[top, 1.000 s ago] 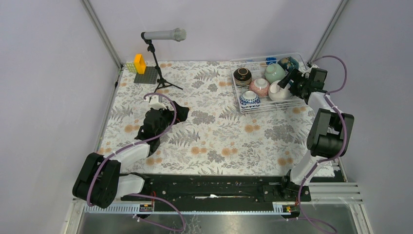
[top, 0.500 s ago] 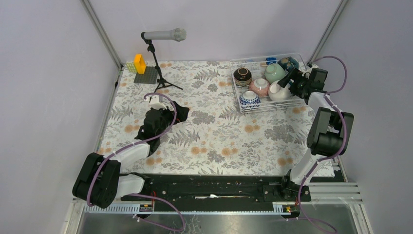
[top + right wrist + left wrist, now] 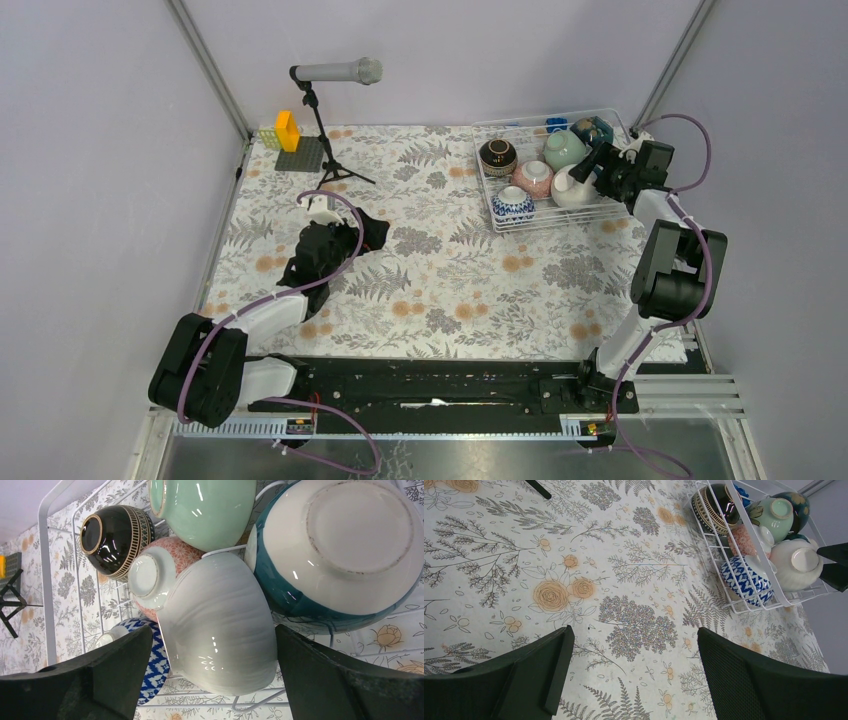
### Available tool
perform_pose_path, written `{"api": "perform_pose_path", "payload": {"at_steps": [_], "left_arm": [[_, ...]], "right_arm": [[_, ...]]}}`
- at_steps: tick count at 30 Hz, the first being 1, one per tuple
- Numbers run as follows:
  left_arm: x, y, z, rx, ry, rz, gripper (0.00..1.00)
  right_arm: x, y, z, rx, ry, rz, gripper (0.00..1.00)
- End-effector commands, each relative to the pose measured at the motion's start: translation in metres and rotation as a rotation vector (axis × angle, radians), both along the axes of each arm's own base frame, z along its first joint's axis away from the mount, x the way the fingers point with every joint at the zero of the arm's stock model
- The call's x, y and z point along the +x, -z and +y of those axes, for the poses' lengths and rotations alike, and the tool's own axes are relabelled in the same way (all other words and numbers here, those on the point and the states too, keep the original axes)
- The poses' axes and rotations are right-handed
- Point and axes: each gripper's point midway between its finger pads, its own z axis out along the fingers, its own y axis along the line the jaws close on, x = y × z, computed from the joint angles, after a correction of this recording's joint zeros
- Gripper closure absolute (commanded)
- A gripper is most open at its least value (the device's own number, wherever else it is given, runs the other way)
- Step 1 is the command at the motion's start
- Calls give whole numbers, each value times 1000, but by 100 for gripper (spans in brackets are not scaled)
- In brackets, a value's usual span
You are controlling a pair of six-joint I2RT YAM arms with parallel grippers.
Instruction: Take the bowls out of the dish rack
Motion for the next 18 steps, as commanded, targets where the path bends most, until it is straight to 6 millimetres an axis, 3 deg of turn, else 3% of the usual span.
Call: {"api": "perform_pose_path", "payload": {"at_steps": [1,7,12,18], "left_arm": [[11,-32,-4,-17,-5,-90,1],[11,-32,-5,-18,0,-90,1],[11,-34,-6,-19,3,-91,1],[10,-36,-5,-19,0,-96,1]], "right_arm": [[-15,4,4,-5,-33,74,1],[-19,-1,2,-30,-23,88,6],[-17,-3,-1,-50,-9,110,27],[-12,-25,10,-79,-12,85,30]]}}
